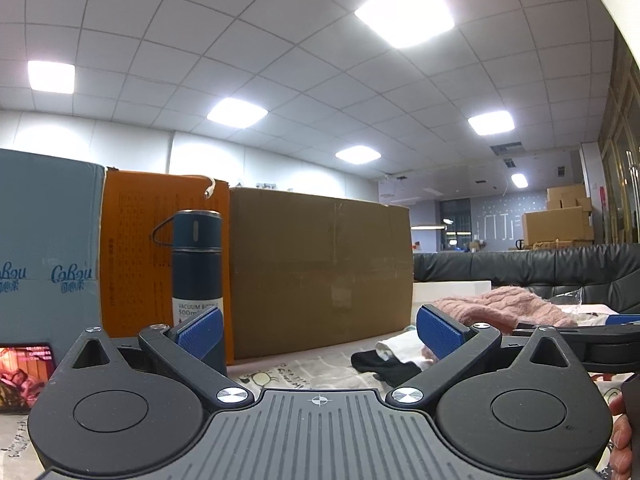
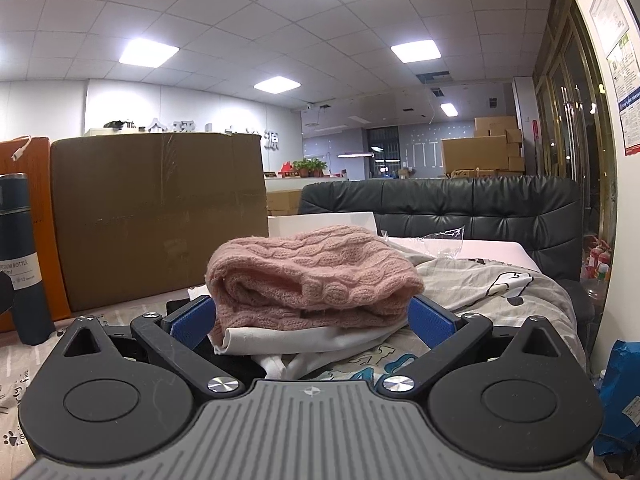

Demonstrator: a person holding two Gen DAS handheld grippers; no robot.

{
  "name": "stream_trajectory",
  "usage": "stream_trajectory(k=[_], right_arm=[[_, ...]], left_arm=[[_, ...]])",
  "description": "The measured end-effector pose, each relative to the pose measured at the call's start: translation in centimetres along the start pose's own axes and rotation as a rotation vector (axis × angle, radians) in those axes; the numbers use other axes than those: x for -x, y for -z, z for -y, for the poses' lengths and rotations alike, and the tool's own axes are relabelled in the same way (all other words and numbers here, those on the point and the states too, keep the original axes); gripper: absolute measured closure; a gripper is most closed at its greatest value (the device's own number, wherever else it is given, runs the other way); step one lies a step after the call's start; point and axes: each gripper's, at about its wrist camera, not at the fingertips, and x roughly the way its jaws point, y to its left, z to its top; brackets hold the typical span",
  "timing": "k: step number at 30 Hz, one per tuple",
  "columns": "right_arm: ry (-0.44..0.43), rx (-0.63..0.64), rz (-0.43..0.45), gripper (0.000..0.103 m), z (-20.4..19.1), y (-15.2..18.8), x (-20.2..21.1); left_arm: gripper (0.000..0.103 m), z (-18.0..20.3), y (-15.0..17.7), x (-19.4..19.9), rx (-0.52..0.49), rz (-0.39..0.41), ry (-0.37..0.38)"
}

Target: Fold clothes

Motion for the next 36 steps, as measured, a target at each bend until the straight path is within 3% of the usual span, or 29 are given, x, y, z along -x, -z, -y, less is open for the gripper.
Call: stream_trajectory(k=[36], right_arm=[[-0.044, -0.011, -0.023, 0.000, 0.16, 0.14, -0.60]], left_arm=[[0.000, -0.05, -0.06, -0.22, 0.007, -0.006, 0.005]])
